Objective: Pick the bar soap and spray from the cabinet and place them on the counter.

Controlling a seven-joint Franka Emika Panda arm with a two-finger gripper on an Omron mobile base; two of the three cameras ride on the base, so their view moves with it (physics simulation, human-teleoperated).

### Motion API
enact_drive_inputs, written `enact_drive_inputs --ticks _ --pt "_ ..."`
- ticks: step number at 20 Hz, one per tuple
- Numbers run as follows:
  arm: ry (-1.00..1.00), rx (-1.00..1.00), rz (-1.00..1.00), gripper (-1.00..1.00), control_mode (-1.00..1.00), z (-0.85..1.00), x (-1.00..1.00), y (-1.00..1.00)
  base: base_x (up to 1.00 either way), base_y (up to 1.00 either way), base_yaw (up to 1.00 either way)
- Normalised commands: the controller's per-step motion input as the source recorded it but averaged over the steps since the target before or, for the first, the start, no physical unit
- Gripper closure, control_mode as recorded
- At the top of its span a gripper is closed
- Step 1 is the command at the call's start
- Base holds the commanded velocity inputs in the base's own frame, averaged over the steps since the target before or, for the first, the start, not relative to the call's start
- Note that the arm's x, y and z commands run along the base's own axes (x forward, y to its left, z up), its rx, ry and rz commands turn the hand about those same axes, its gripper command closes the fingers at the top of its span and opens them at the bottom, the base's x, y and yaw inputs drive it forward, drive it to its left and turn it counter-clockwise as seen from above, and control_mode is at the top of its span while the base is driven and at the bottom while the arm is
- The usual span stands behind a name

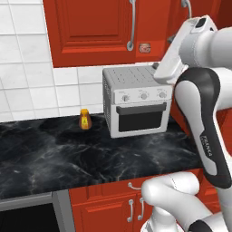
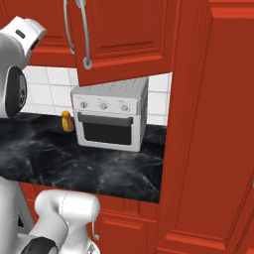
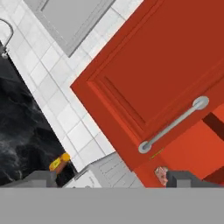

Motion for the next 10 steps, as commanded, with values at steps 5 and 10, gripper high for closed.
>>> enact_drive_inputs --ticks 5,10 --pt "0.0 -0.26 -0.04 -1.0 -1.0 0.0 0.0 0.46 0.0 0.0 0.0" --pt "-0.02 -0.25 0.0 -1.0 -1.0 0.08 0.11 0.56 0.0 0.0 0.0"
